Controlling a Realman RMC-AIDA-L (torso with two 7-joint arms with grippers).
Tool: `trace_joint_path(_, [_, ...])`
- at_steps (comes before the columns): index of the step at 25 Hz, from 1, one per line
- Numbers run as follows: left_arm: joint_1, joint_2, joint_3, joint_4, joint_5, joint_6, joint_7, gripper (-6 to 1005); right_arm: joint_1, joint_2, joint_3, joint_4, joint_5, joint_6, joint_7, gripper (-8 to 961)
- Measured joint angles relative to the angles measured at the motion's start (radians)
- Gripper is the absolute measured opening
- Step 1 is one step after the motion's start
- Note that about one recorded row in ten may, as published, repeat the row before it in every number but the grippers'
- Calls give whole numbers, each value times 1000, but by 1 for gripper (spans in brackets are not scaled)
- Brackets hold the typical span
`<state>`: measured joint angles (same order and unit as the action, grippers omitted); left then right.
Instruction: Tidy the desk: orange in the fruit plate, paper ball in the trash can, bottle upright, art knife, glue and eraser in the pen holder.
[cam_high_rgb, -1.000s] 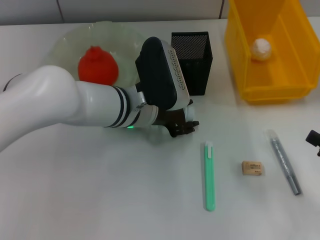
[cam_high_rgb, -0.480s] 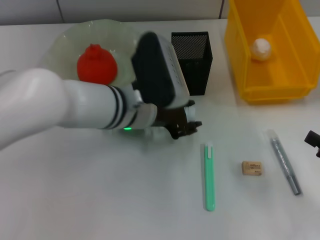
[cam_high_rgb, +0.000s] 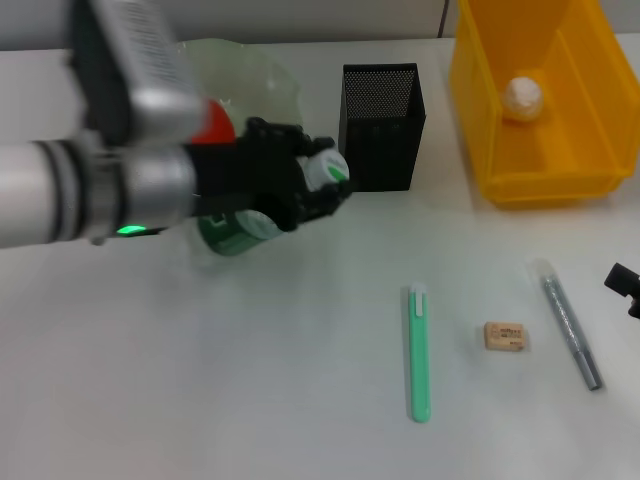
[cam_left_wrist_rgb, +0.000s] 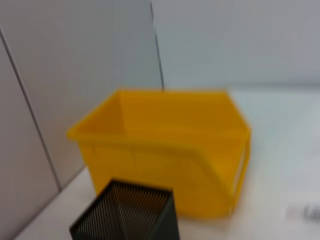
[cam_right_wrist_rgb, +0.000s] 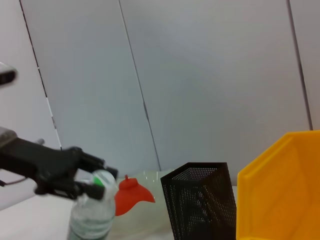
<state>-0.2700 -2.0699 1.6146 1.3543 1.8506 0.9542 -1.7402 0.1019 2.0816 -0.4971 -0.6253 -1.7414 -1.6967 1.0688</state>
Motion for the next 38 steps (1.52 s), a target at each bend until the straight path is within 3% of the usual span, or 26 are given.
trace_joint_path(4, [36, 1, -128, -39, -150, 118, 121, 479, 3, 0, 0, 1, -4, -2, 0, 840])
trace_joint_path(15, [87, 0, -344, -78, -225, 297, 145, 463, 22, 0, -10, 1, -8, -15, 21, 841])
trace_joint_path(33, [61, 2, -413, -135, -325, 374, 247, 395, 32, 0, -24, -8, -9, -28, 35, 840])
trace_joint_path(38, [68, 2, -486, -113, -353, 514, 319, 627, 31, 0, -18, -73, -3, -80, 126, 840])
